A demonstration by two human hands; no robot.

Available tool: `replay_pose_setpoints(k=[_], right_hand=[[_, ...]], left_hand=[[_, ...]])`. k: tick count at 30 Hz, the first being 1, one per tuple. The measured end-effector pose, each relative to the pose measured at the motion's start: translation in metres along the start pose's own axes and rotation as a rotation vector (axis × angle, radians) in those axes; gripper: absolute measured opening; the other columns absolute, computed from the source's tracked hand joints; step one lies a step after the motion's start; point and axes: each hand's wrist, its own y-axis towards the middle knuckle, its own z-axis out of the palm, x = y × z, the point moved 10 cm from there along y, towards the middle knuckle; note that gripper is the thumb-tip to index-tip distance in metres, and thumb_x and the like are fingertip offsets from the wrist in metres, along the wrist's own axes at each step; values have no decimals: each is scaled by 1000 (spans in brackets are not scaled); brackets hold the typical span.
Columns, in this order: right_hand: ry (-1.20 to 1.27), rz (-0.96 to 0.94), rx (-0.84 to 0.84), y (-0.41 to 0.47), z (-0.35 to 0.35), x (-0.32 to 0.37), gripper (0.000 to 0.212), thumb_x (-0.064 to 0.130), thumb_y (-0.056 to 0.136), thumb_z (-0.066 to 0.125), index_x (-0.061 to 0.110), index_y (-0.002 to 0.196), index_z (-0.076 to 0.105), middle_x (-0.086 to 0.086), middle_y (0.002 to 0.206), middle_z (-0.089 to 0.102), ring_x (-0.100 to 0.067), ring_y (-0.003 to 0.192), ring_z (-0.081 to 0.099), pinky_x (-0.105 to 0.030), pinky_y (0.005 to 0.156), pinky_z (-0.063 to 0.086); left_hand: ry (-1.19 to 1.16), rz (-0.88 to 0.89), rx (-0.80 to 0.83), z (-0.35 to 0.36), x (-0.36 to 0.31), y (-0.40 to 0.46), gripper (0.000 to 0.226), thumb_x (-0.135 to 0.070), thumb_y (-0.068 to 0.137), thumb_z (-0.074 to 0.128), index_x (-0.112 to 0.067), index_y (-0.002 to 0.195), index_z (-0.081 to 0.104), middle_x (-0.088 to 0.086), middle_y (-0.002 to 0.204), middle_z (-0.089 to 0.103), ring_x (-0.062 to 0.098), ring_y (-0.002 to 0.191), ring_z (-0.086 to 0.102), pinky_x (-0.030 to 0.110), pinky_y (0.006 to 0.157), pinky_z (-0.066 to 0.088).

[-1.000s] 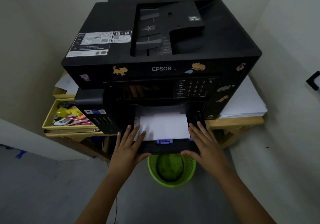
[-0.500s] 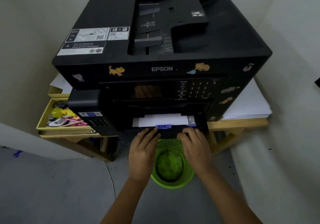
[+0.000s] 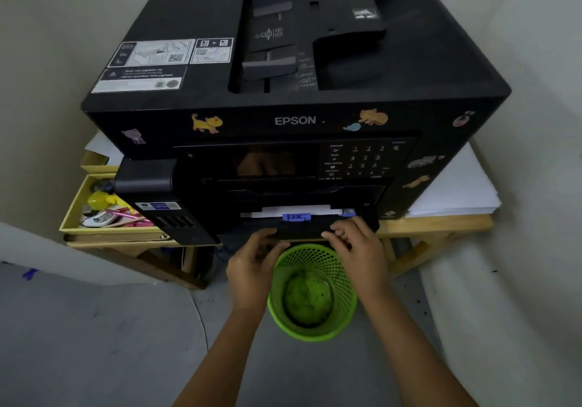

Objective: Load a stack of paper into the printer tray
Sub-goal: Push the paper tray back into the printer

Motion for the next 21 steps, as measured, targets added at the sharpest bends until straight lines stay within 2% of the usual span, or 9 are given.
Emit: replay_pose_setpoints(k=[5, 9, 12, 16, 21], right_hand=[[22, -36, 3, 11, 0, -4, 17, 18, 92, 88, 8, 94, 73, 1, 97, 65, -2, 82, 62, -26, 73, 59], [23, -21, 9, 13, 1, -11, 27, 24, 91, 88, 7, 92, 68, 1, 95, 64, -4, 81, 62, -29, 70, 60], [-20, -36, -9, 15, 2, -12, 31, 28, 91, 87, 7, 91, 65, 0, 93, 64, -6, 80, 62, -28, 69, 57], [-66, -67, -34, 17, 2, -11, 35, 30, 90, 89, 7, 87, 63, -2, 89, 63, -13, 75, 63, -31, 64, 57], [-59, -61, -71, 29, 4, -9, 35, 28, 93, 87, 7, 85, 61, -3, 85, 61, -18, 72, 63, -40, 62, 58]], left_hand=[[-72, -96, -23, 5, 15, 19, 16, -32, 91, 87, -27, 103, 77, -10, 88, 83, 8, 82, 80, 48, 73, 66], [-55, -109, -34, 2, 18, 26, 35, -38, 85, 90, -22, 91, 60, -5, 72, 77, 15, 69, 77, 51, 63, 62], [-7, -69, -54, -2, 17, 35, 42, -37, 83, 93, -17, 82, 56, -3, 64, 69, 23, 59, 70, 51, 55, 57], [58, -41, -79, -6, 13, 40, 45, -40, 81, 94, -17, 77, 56, -2, 59, 66, 20, 52, 65, 48, 49, 54], [78, -51, -132, -4, 4, 52, 45, -44, 80, 93, -16, 76, 57, -6, 60, 63, 13, 51, 60, 45, 52, 55]])
